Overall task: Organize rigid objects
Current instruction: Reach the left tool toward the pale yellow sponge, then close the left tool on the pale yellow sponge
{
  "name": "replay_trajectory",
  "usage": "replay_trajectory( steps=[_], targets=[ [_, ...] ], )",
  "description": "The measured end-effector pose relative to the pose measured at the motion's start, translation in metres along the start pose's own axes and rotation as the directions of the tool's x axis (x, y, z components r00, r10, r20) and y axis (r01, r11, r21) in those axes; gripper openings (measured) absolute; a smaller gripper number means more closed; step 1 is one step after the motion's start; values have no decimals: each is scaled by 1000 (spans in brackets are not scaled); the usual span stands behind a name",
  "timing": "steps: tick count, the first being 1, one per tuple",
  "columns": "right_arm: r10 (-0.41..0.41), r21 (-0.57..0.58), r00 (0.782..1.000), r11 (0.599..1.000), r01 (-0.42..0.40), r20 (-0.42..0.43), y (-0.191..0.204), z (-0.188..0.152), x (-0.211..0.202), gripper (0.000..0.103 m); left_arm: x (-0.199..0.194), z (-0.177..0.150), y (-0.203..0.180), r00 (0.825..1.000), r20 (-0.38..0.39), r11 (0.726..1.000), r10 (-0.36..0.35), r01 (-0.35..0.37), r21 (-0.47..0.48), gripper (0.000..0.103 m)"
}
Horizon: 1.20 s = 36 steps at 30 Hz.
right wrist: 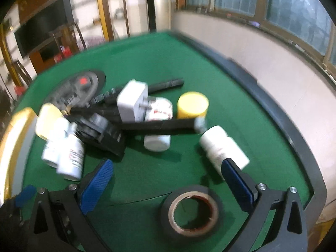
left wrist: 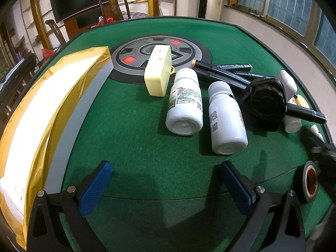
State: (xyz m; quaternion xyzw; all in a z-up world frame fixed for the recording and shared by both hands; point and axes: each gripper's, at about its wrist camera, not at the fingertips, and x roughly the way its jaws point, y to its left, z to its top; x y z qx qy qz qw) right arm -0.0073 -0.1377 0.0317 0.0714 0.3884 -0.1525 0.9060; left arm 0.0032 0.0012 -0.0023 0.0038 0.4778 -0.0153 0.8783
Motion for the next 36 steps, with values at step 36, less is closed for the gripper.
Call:
replay_trajectory(
  steps=[36],
  targets=[
    [217,38,939,971,-235,268,-47,10,-21,103,-51,-5,35,974,128,982,-185,188,-12,96]
  ],
)
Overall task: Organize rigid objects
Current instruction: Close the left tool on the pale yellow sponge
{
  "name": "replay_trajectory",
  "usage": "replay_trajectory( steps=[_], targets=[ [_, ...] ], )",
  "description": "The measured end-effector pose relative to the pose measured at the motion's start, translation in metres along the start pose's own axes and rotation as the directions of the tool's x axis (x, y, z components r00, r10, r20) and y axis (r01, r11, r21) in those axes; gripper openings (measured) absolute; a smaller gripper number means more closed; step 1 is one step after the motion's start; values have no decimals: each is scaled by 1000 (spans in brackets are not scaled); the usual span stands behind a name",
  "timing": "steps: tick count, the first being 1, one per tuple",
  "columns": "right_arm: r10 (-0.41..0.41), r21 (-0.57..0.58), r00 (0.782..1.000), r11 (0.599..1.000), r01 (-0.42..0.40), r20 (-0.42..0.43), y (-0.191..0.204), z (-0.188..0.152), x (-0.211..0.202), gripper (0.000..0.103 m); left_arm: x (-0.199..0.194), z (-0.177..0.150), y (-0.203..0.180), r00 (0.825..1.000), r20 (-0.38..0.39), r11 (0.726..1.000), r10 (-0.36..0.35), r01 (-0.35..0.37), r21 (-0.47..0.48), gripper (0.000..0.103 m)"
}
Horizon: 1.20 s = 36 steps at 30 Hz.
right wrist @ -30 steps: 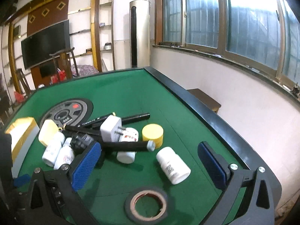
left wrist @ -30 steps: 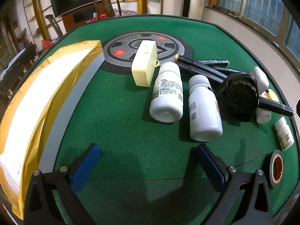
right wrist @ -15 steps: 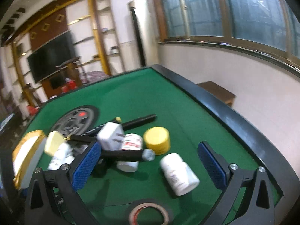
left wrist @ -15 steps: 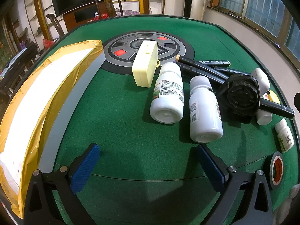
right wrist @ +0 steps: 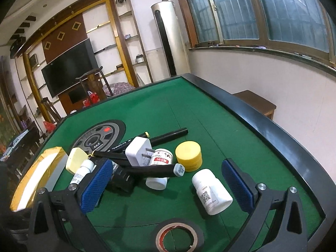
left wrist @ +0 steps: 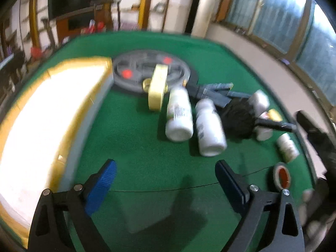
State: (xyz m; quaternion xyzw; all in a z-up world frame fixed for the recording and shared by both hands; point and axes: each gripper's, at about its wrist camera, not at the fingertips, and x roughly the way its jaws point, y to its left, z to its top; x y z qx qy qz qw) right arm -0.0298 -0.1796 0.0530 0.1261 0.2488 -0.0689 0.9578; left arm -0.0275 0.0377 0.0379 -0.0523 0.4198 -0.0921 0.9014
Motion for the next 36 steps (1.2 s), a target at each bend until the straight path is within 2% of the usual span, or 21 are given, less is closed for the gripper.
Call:
replay_trajectory(
  steps=[3,4,5,8,9,10,12,14,17,20,23,25,27,30,34,36],
  targets=[
    [-12,-4,1000,1000,12,10,0,0,-2,103,-36,3,9,987,159,999,-13,8,35,97],
    [-13,0,1000,1000,13,9,0,0,-2,103,-42,4,12,982,190,999,-14,5,49,101],
    [-13,1,1000,1000,13,7,-1,0,-2,103,-42,6,14,982,189,998,-14,3,59,102],
    [-11,9,1000,1000,11,2,-2,1,-2,103,-27,11,17,992,95,993,77,-85,78,101],
    [-11,12,1000,1000,11,3,-4,1,-2,103,-22,13,18,995,63,994,78,-82,66,96],
    [-11,14,1000,1000,11,3,-4,1,-2,103,-17,15,22,998,29,998,48,-49,39,90],
    [-12,17,1000,1000,12,2,-5,0,-3,103,-6,26,31,998,-53,999,-24,22,-38,87],
    [-11,17,1000,1000,11,0,-6,0,-2,103,0,37,32,998,-63,998,-31,27,-61,87],
    [-12,16,1000,1000,12,-2,-6,0,-2,103,3,55,26,999,-20,999,36,-36,-5,87],
    [-11,20,1000,1000,11,-7,-6,0,-2,103,12,70,21,1000,-15,1000,27,-26,12,87],
    [-5,31,1000,1000,5,-15,-7,0,-1,103,26,79,14,998,-23,996,61,-60,68,75],
    [0,40,1000,999,1,-20,-9,0,-1,103,41,87,10,997,-50,994,60,-55,95,56],
    [5,50,1000,999,-3,-24,-11,0,0,103,55,92,9,995,-81,995,53,-45,92,47],
    [9,64,1000,998,-7,-28,-14,0,0,103,68,99,8,995,-93,997,40,-33,76,45],
    [9,63,999,998,-7,-31,-14,0,0,103,78,99,4,994,-99,994,48,-37,104,19],
    [9,61,999,998,-7,-33,-15,0,1,103,79,97,3,995,-90,992,53,-42,115,18]
  ],
)
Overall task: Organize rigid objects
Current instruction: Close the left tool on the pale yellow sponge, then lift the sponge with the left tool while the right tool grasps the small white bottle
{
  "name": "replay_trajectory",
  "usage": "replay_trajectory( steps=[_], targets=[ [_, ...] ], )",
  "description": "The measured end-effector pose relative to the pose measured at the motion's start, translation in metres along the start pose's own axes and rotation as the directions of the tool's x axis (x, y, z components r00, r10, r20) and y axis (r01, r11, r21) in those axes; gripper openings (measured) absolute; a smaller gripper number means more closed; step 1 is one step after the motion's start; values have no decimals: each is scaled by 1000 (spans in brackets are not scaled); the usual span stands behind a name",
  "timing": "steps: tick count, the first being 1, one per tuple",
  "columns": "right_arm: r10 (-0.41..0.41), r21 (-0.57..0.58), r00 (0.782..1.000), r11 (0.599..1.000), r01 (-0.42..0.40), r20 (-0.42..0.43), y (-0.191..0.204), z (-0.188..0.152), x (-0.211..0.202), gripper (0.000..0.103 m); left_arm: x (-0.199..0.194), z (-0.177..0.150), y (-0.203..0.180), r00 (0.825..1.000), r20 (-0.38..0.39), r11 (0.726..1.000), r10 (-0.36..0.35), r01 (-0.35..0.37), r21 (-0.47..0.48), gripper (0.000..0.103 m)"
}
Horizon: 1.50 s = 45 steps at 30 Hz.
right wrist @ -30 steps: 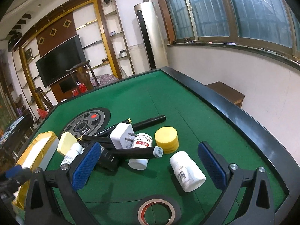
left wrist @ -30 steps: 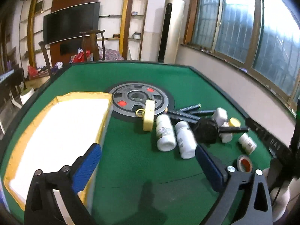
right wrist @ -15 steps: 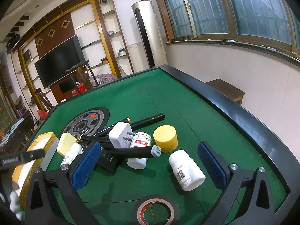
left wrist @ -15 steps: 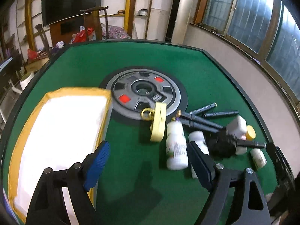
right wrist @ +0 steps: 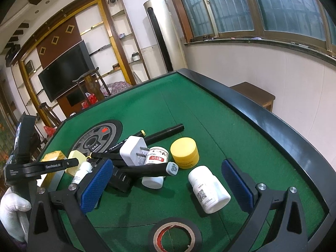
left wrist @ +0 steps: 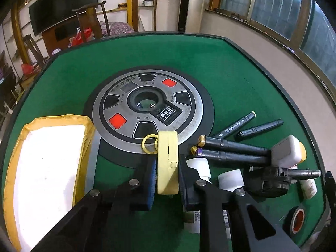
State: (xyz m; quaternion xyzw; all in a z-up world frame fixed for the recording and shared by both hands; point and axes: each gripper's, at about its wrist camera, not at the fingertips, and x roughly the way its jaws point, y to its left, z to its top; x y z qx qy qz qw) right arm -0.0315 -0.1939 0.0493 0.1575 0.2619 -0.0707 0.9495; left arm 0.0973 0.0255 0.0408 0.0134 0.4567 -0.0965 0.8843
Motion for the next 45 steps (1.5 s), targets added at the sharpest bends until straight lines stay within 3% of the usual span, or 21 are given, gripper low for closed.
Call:
replay_trajectory(
  steps=[6,11,18,27,32,35,37,39,41,43,45],
  targets=[
    [-9,-7,1000,1000,9,-4,0,1,2,103,-10,-2,6,999,30,999,-14,15,-32,18],
    [-27,-25,1000,999,26,-5,4,1,3,103,-45,-11,15,994,72,994,-88,92,-57,18],
    [-61,-56,998,997,60,-15,10,0,6,103,-119,-49,45,964,163,966,-210,231,-118,18],
    [-133,-116,990,985,127,-41,22,3,3,103,-185,-94,96,925,305,936,-228,294,-193,18],
    [40,-145,998,988,-46,-47,56,16,-34,103,-193,-115,124,921,338,932,-194,281,-229,18],
    [204,-158,963,959,-233,-178,92,22,-26,103,-190,-122,139,919,344,920,-195,292,-260,18],
    [307,-106,899,929,-354,-314,118,19,-1,100,-187,-127,148,918,344,912,-196,299,-280,18],
    [335,-77,855,916,-394,-396,139,14,24,81,-188,-133,159,917,350,906,-192,302,-295,18],
    [325,-78,830,913,-400,-453,157,8,43,61,-190,-137,168,916,357,903,-185,302,-306,18],
    [315,-69,799,912,-404,-512,173,2,68,54,-191,-141,178,915,364,901,-173,296,-316,18],
    [266,-102,804,922,-373,-532,185,-4,83,54,-191,-146,188,915,369,897,-164,294,-329,18]
  ],
)
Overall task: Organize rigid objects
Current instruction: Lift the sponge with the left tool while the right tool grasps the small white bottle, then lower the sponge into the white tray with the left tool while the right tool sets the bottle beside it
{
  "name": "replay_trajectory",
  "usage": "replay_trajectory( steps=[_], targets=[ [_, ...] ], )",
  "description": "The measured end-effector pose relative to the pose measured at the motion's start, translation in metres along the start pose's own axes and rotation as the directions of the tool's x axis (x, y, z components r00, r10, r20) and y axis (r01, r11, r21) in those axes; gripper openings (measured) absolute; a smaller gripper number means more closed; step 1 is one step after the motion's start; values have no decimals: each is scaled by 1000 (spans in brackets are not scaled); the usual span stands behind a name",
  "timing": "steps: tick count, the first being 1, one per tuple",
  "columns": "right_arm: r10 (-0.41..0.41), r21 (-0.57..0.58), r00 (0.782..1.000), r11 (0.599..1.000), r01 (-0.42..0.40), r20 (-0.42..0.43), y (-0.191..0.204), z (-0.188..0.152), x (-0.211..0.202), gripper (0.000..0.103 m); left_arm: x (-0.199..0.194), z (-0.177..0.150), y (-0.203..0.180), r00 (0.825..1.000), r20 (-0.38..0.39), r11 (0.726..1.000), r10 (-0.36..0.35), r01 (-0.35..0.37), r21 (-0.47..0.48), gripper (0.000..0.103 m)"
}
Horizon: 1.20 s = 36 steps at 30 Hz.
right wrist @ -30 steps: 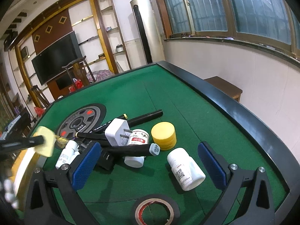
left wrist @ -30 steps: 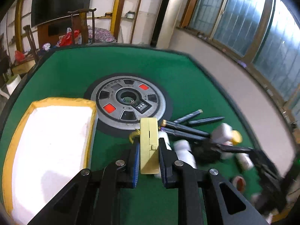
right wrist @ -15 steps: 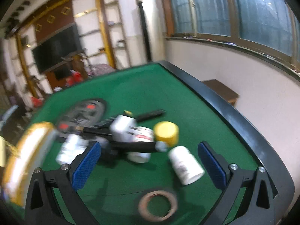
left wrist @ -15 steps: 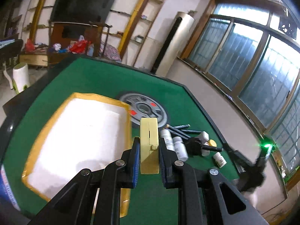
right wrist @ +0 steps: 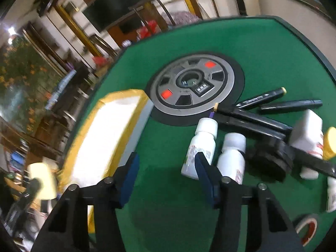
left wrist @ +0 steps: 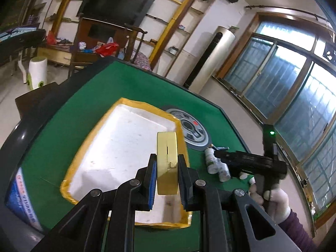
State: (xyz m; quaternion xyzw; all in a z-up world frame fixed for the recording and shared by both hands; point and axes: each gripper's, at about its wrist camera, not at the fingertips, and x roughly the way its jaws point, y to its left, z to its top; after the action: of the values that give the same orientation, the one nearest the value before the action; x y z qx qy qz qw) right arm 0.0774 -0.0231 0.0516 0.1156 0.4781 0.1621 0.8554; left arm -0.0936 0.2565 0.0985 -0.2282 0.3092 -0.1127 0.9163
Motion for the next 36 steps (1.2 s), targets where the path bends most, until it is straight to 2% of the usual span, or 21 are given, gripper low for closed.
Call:
replay_trajectory(
  steps=[4,10,11,12,13,17,20,24,28,30,36],
  targets=[
    [-140,-25,990,990,139,-10,3,7,21,54,-2,-3,15,1000,4,1000,3,-2,-15,18],
    [-244,-25,967,970,243,-70,-2,3,39,52,5,-8,28,999,-23,999,-26,25,-47,18],
    [-255,-23,965,967,254,-68,-4,4,42,49,7,-8,28,999,-30,998,-32,30,-50,18],
    [-264,-20,962,965,263,-65,-6,3,44,38,9,-7,26,999,-33,998,-33,32,-48,18],
    [-265,-17,962,964,264,-63,-8,3,43,33,8,-5,25,999,-34,999,-33,32,-44,18],
    [-215,22,975,976,216,-54,-16,1,30,33,11,0,21,998,-46,999,-43,41,-27,18],
    [-169,27,985,985,170,-30,-7,4,16,33,18,9,18,995,-72,998,-63,61,-28,18],
    [-48,32,999,998,48,-6,12,10,-4,33,35,29,9,993,-97,998,-70,69,-10,18],
    [103,58,994,993,-101,-36,38,22,2,33,66,49,8,988,-143,999,-52,52,-6,18],
    [143,69,988,988,-139,-57,51,30,13,33,91,57,13,979,-195,998,-60,54,-35,18],
    [120,57,990,992,-115,-78,78,46,49,33,152,66,29,948,-315,994,-44,12,-104,18]
  ],
)
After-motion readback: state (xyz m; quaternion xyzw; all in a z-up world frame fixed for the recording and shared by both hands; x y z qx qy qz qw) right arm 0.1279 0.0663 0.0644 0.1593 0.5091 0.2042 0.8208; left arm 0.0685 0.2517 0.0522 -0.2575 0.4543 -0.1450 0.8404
